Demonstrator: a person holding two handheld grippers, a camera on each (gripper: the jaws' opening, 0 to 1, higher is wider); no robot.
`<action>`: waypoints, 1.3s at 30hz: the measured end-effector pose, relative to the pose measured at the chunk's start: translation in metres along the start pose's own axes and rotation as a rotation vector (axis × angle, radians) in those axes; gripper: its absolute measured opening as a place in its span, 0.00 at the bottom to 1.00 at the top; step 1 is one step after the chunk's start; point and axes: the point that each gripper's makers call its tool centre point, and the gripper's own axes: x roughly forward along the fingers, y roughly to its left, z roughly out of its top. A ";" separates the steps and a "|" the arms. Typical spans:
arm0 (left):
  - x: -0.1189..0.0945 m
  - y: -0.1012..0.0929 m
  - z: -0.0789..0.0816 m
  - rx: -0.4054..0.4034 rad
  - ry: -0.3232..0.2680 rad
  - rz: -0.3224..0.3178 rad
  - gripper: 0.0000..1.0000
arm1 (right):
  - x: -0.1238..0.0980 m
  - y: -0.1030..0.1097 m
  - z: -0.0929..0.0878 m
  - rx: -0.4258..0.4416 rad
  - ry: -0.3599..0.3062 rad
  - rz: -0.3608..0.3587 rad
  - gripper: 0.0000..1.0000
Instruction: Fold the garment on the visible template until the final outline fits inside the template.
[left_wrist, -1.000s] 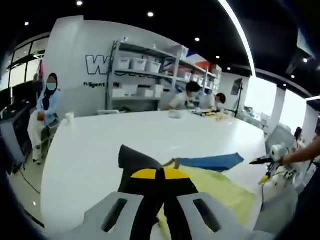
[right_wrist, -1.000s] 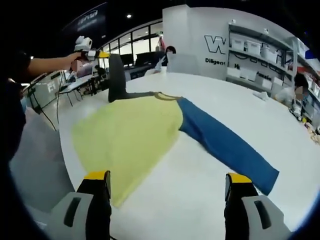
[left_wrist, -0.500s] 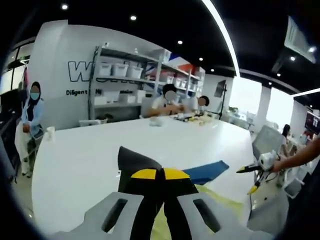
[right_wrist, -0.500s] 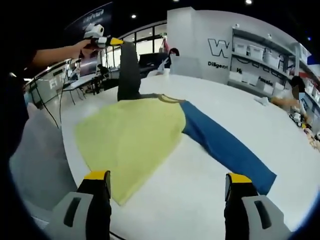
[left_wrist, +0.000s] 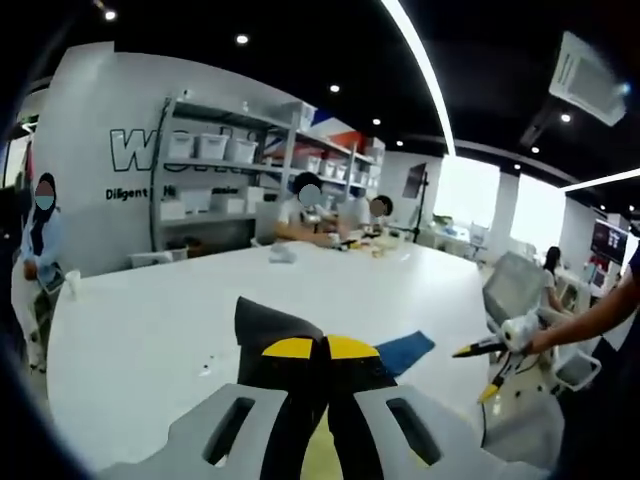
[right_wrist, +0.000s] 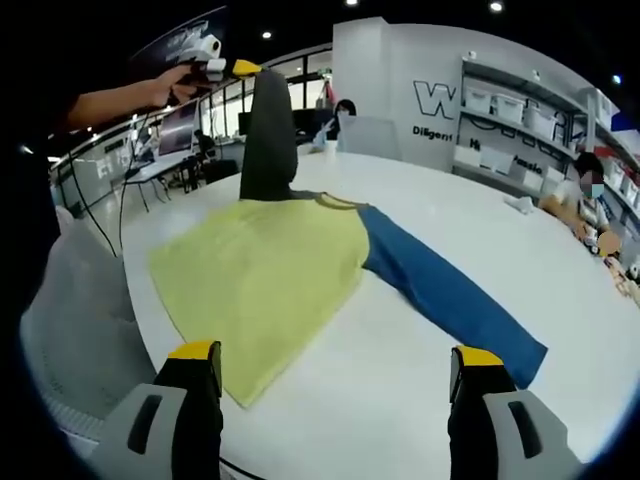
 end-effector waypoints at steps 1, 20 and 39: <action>0.002 -0.003 -0.001 0.006 0.004 -0.007 0.02 | 0.000 0.000 0.000 0.000 0.001 -0.001 0.93; 0.046 -0.016 -0.057 -0.007 0.148 -0.061 0.02 | -0.004 -0.001 -0.008 0.021 0.001 -0.015 0.93; 0.090 -0.028 -0.111 -0.051 0.274 -0.081 0.02 | -0.008 -0.004 -0.012 0.043 0.000 -0.030 0.93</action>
